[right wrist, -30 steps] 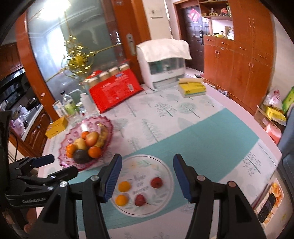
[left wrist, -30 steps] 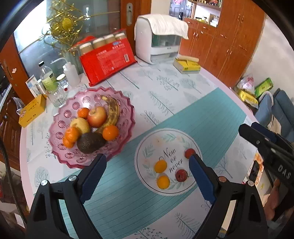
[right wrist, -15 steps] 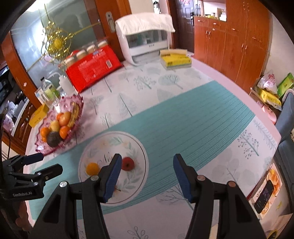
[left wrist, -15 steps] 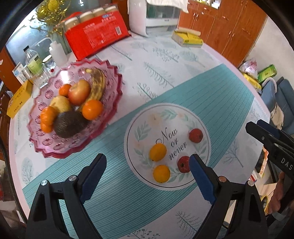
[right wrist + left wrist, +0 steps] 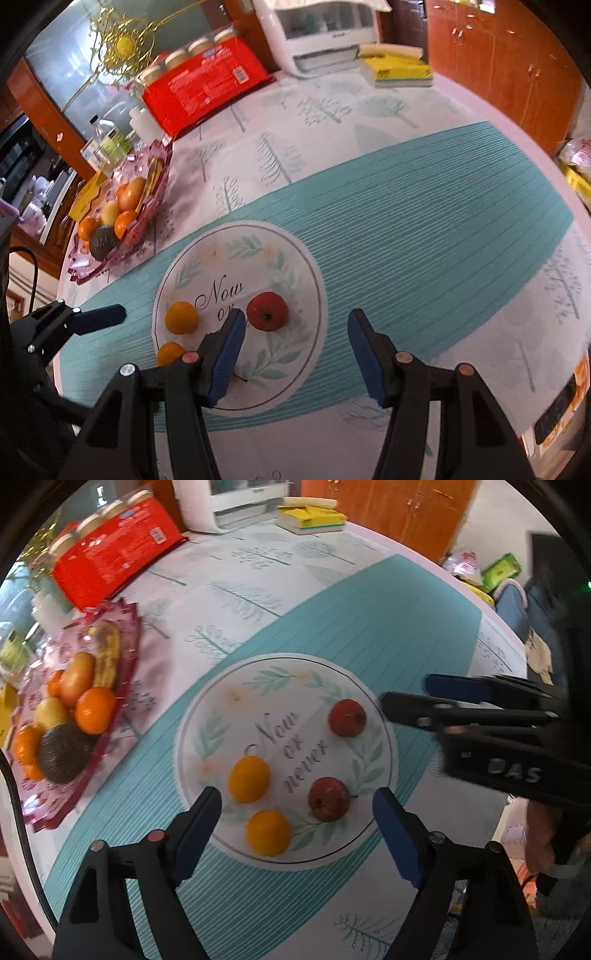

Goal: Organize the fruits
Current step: 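Move the right tool to a small red fruit on the plate and close on it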

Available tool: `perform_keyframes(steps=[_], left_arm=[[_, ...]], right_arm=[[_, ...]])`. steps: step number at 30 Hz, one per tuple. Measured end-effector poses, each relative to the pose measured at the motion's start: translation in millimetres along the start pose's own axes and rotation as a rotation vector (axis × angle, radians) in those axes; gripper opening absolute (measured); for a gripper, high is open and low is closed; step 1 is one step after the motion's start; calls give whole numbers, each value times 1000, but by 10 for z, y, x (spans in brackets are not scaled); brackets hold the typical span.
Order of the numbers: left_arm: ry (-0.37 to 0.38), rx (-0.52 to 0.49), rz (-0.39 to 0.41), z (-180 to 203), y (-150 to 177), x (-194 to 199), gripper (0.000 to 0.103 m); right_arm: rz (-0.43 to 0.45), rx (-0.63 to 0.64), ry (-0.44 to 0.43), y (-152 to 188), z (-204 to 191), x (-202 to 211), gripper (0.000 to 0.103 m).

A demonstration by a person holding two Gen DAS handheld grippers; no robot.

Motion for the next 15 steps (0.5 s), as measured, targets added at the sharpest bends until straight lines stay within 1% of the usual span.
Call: perform_keyframes(steps=[2,4,9,11,13,15], left_arm=[[27,4,-16,21,-1,-72,71],[53,16,-34,22,-2,-139,69],[73,36,-56,-5,-11,-248,68],[84,39,-64,-19,-15,-273,68],[90,38,-72,-16,-24,-309,68],[96,31,-77,-1,-31,-333,67]], right_arm=[[-23,18,-18,-8,-43,-105,56],[-50,37,-36,-12,-90,-222,52],[-123,75,-42,23,-151,-494,43],[-148,69,-69,42,-149,-554,39],[-157,61,-105,37,-148,-564,33],[-151,62,-81,19,-124,-554,33]])
Point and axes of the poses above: each gripper's, at about its wrist camera, not at the fingertips, and x roughly against the way its jaws point, z to its right, y to its underside, the point moved 5 cm from there along -x, roughly the way its jaws point, and after that the axes turned 2 degrees about -x, right-handed, at the moved point
